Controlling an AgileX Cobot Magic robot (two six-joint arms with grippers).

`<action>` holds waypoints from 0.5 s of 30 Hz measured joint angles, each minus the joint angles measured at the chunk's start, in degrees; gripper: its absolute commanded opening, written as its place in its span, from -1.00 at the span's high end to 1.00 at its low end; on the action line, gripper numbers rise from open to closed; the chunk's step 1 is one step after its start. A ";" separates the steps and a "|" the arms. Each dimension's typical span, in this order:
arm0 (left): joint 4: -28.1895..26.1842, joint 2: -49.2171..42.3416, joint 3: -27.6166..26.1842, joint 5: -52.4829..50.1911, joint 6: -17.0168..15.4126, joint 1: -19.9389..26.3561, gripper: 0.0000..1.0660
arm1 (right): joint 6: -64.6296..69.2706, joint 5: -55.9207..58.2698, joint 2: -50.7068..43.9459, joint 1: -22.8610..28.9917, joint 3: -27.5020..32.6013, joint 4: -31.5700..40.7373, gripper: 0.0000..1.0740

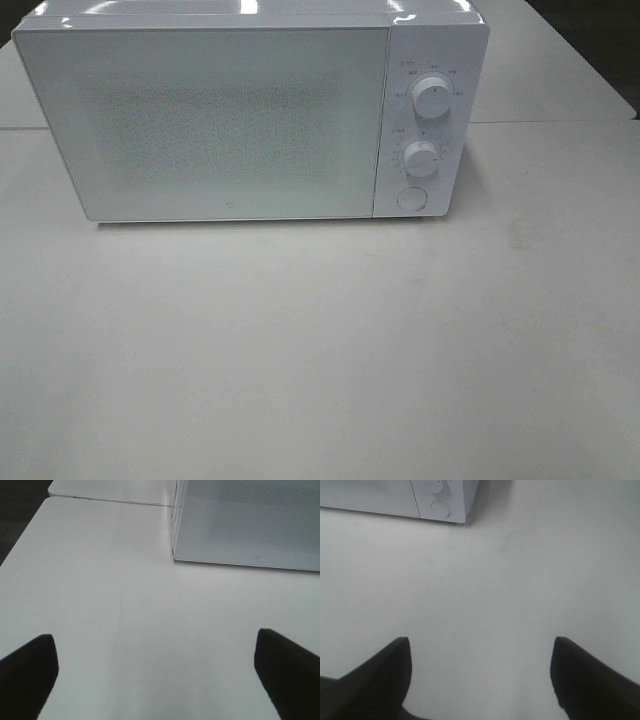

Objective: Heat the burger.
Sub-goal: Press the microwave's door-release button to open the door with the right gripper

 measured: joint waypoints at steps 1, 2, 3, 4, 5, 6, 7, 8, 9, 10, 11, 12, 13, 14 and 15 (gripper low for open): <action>0.00 0.00 0.00 0.00 0.00 0.00 -0.88 | 0.00 0.00 0.00 0.00 0.00 0.00 -0.37; 0.00 0.00 0.00 0.00 0.00 0.00 -0.88 | 0.00 0.40 -2.75 0.00 0.34 0.00 -0.37; 0.00 0.00 0.00 0.00 0.00 0.00 -0.88 | 0.00 0.74 -4.07 0.00 0.63 0.00 -0.37; 0.00 0.00 0.00 0.00 0.00 0.00 -0.88 | 0.00 0.74 -4.07 0.00 0.63 0.00 -0.37; 0.00 0.00 0.00 0.00 0.00 0.00 -0.88 | 0.00 1.66 -6.36 0.00 1.20 0.00 -0.37; 0.00 0.00 0.00 0.00 0.00 0.00 -0.88 | 0.00 1.66 -6.36 0.00 1.20 0.00 -0.37; 0.00 0.00 0.00 0.00 0.00 0.00 -0.88 | 0.00 2.01 -8.37 0.00 1.26 0.00 -0.37; 0.00 0.00 0.00 0.00 0.00 0.00 -0.88 | 0.00 2.06 -9.05 0.00 1.26 0.00 -0.38; 0.00 0.00 0.00 0.00 0.00 0.00 -0.88 | 0.00 2.06 -9.05 0.00 1.26 0.00 -0.38; 0.00 0.00 0.00 0.00 0.00 0.00 -0.88 | 0.00 2.35 -9.51 0.00 1.26 0.00 -0.41; 0.00 0.00 0.00 0.00 0.00 0.00 -0.88 | 0.06 2.35 -9.57 0.00 1.26 0.00 -0.45; 0.00 0.00 0.00 0.00 0.00 0.00 -0.88 | 0.06 2.35 -9.57 0.00 1.26 0.00 -0.45; 0.00 0.00 0.00 0.00 0.00 0.00 -0.88 | 0.06 2.35 -9.57 0.00 1.26 0.00 -0.45; 0.00 0.00 0.00 0.00 0.00 0.00 -0.88 | 0.06 2.35 -9.57 0.00 1.26 0.00 -0.45; 0.00 0.00 0.00 0.00 0.00 0.00 -0.88 | 0.11 2.35 -9.57 0.00 1.26 0.00 -0.44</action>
